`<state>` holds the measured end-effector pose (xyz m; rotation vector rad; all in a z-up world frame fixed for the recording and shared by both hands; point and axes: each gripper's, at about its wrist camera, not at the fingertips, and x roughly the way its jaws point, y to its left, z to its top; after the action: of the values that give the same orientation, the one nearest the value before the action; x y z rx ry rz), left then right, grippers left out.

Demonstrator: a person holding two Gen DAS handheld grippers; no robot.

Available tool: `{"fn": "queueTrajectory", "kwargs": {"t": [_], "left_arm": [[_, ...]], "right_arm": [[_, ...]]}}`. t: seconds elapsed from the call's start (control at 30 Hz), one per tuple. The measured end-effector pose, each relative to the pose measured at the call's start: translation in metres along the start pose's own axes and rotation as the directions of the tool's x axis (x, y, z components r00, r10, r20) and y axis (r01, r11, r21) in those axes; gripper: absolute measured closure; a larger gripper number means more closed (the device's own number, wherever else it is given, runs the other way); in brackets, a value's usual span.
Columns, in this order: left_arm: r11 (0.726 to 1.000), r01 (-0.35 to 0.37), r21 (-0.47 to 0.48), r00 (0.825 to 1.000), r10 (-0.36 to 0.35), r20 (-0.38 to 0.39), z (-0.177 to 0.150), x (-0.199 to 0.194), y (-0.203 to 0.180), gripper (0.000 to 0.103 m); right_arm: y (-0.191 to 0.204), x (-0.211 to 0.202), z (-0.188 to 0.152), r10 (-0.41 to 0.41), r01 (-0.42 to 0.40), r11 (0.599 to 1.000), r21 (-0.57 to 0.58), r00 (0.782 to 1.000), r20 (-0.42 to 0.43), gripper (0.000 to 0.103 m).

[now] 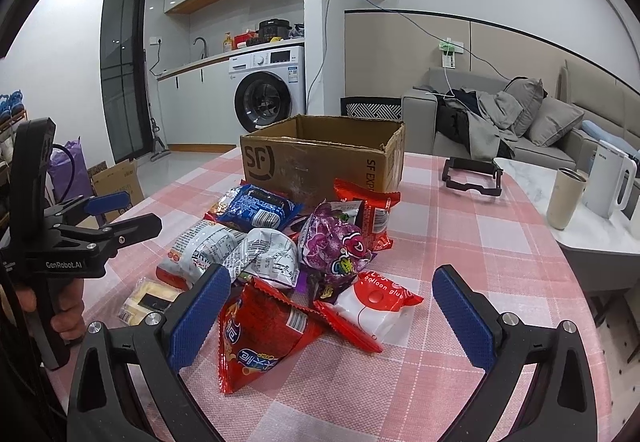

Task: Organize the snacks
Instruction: 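Move left tool toward the cracker pack while right tool approaches the red chip bag, then close left tool on the cracker pack while right tool grips the red chip bag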

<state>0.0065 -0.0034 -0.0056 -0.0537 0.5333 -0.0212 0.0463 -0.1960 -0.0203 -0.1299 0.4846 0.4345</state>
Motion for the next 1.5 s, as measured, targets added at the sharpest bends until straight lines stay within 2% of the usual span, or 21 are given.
{"fn": "queueTrajectory", "kwargs": {"t": [0.3, 0.47, 0.67, 0.83, 0.93, 1.07, 1.2, 1.5], "left_arm": [[0.999, -0.011, 0.034, 1.0, 0.011, -0.015, -0.001, -0.001, -0.004, 0.001], [0.998, -0.017, 0.065, 0.999, 0.02, -0.044, -0.003, 0.001, -0.007, 0.001], [0.996, 0.019, 0.086, 0.993, -0.009, -0.119, -0.009, 0.007, -0.009, 0.001], [0.994, 0.072, 0.076, 0.981, -0.057, -0.185, -0.015, 0.012, -0.011, 0.001], [0.993, 0.093, 0.069, 0.972, -0.076, -0.221, -0.019, 0.018, -0.013, 0.001], [0.991, 0.106, 0.082, 0.963, -0.082, -0.258, -0.024, 0.023, -0.019, 0.001], [0.988, 0.111, 0.105, 0.956, -0.077, -0.284, -0.026, 0.026, -0.026, 0.001], [0.983, 0.133, 0.13, 0.929, -0.078, -0.363, -0.034, 0.035, -0.037, 0.001]], "right_arm": [[0.0, 0.006, 0.0, -0.023, 0.023, 1.0, -0.001, 0.999, -0.029, 0.0], [-0.002, 0.013, -0.002, 0.045, -0.043, 0.999, 0.033, 0.995, -0.09, 0.0], [0.004, 0.026, -0.007, 0.11, -0.099, 0.993, 0.068, 0.977, -0.183, 0.0], [-0.002, 0.036, -0.01, 0.136, -0.11, 0.986, 0.122, 0.963, -0.231, 0.001], [-0.006, 0.039, -0.014, 0.163, -0.124, 0.979, 0.16, 0.952, -0.259, 0.005], [-0.008, 0.042, -0.022, 0.21, -0.145, 0.963, 0.226, 0.93, -0.302, 0.015], [-0.005, 0.048, -0.028, 0.244, -0.162, 0.952, 0.259, 0.913, -0.326, 0.016], [0.005, 0.065, -0.022, 0.251, -0.163, 0.95, 0.266, 0.906, -0.34, 0.02]]}}
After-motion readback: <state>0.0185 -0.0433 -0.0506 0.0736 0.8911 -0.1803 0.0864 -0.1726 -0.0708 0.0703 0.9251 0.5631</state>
